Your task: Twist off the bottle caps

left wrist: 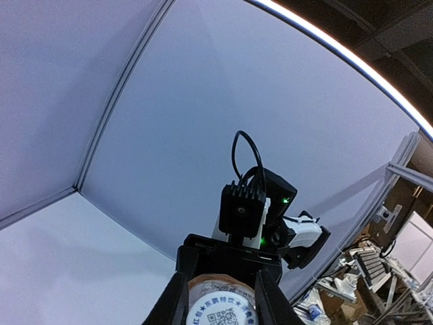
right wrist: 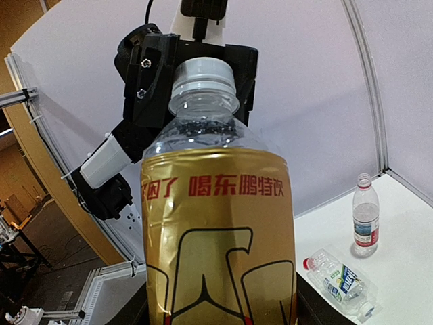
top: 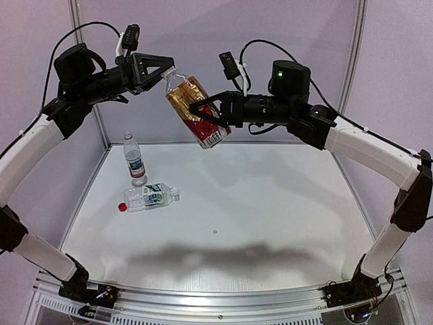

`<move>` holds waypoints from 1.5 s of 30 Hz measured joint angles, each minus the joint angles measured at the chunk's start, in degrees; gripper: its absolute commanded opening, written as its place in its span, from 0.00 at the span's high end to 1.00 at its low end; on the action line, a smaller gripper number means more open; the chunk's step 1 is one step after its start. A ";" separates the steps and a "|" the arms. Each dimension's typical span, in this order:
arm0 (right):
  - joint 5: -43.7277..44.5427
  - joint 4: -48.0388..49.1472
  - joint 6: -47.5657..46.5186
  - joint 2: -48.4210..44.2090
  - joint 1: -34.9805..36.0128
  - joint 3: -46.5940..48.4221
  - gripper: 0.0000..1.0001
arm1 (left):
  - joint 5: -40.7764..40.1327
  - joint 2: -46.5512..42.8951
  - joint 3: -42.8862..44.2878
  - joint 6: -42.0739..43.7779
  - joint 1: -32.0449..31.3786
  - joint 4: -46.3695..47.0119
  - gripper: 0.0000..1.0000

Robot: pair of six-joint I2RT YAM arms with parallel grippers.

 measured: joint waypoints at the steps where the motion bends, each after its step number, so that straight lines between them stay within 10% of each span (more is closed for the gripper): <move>1: -0.07 -0.35 0.04 0.17 0.00 0.33 0.43 | -0.04 0.04 0.00 0.26 0.02 -0.09 0.79; 17: 19.41 -19.52 -15.04 7.48 1.86 13.11 0.45 | -27.15 1.27 5.31 -5.79 -2.19 -23.82 0.78; 23: 27.17 -24.22 -21.33 9.11 3.19 13.35 0.44 | -32.83 3.63 5.44 -10.95 -2.62 -30.27 0.59; 31: 30.95 -26.10 -23.41 9.27 3.45 12.33 0.43 | -32.22 4.39 6.49 -10.01 -3.50 -33.86 0.28; 45: 26.91 -23.65 -20.70 1.14 3.02 3.69 0.40 | -22.62 -8.22 0.90 4.79 0.52 -26.08 0.20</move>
